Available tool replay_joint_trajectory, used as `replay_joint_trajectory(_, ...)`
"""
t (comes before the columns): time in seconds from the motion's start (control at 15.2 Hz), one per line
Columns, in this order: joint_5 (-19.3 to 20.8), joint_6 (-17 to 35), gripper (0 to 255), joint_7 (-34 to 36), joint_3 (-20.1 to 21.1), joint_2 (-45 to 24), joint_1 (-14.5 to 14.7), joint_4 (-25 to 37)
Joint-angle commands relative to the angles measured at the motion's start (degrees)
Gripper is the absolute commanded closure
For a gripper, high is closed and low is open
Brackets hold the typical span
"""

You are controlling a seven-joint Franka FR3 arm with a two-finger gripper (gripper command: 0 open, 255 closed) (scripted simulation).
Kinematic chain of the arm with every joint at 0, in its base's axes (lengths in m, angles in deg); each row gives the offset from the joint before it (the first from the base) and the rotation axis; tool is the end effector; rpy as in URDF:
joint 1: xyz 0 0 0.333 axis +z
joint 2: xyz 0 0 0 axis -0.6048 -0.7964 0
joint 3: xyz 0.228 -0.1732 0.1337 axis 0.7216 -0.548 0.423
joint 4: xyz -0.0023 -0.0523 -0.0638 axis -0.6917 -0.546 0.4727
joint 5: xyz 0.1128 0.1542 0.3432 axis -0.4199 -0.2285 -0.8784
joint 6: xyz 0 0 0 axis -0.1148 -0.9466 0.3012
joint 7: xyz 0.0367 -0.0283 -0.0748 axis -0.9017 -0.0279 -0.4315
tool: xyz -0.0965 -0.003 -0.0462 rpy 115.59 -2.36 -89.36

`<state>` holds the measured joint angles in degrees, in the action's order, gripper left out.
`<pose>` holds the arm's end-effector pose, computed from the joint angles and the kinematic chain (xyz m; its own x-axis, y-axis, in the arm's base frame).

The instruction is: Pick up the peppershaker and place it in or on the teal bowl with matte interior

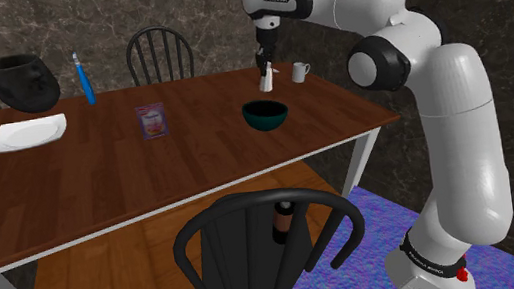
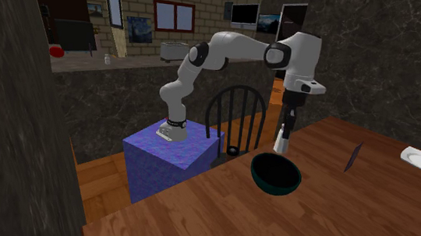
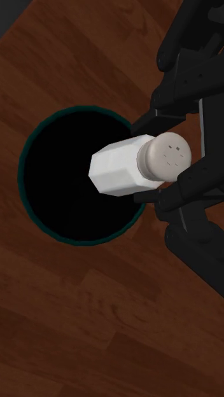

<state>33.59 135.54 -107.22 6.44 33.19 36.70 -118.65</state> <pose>0.6788 -0.2100 0.5340 0.9781 0.2074 0.0191 0.2046 -0.9739 0.0986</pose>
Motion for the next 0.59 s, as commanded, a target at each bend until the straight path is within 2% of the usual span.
replay_joint_trajectory(0.0, 0.16, 1.70, 255, 0.18, -0.01, 0.42, 0.50, -2.11)
replay_joint_trajectory(0.53, 0.41, 8.45, 255, 0.23, 0.03, 1.33, 1.69, -9.87)
